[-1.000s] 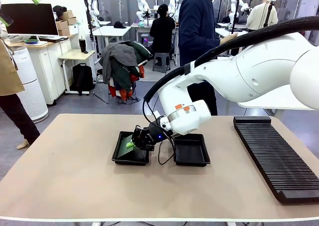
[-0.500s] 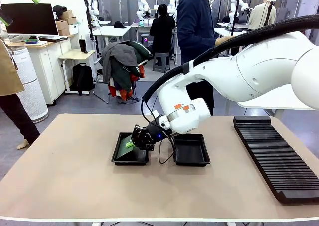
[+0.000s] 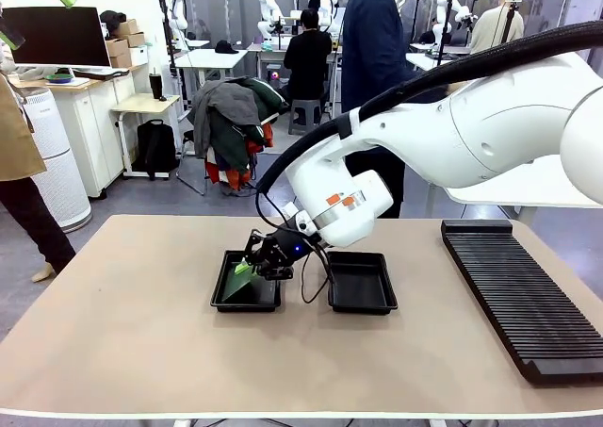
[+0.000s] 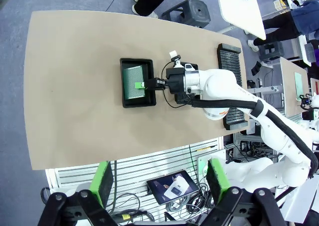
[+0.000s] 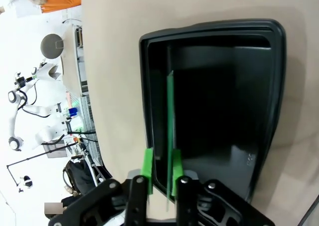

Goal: Inspect and transfer BCBs to ESD trays.
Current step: Pick up the Blank PCB from the PCB Rack and place it in the left ESD tray.

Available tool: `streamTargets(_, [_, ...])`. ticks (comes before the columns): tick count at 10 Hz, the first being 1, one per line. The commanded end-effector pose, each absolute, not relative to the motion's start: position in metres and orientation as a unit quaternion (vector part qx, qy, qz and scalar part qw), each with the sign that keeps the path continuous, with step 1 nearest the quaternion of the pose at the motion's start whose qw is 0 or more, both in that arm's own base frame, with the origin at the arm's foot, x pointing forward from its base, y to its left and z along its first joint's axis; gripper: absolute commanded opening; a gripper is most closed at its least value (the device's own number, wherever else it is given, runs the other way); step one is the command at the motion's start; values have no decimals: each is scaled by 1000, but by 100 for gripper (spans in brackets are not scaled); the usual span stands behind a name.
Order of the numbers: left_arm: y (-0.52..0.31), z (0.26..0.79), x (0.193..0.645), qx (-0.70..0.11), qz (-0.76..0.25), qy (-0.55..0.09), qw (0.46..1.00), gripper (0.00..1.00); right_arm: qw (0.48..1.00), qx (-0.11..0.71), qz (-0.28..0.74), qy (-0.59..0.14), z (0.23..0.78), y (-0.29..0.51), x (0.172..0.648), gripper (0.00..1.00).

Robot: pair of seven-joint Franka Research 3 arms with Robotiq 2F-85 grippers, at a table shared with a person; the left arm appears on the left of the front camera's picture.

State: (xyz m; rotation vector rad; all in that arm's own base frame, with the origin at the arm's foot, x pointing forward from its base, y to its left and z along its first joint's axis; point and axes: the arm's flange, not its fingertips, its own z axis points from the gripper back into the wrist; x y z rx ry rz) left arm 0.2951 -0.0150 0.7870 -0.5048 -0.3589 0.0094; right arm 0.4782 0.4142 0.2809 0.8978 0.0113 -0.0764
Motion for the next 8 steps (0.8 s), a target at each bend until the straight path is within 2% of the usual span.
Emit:
streamTargets(1, [-14, 785, 295, -250, 6, -178, 952, 100, 920, 389, -43, 8, 294, 422, 482, 34])
streamTargets(4, [-14, 785, 295, -250, 6, -178, 952, 100, 944, 328, -32, 7, 310, 427, 485, 47])
streamTargets(8, [-14, 785, 295, -250, 6, -178, 952, 100, 974, 224, -32, -6, 342, 429, 480, 70])
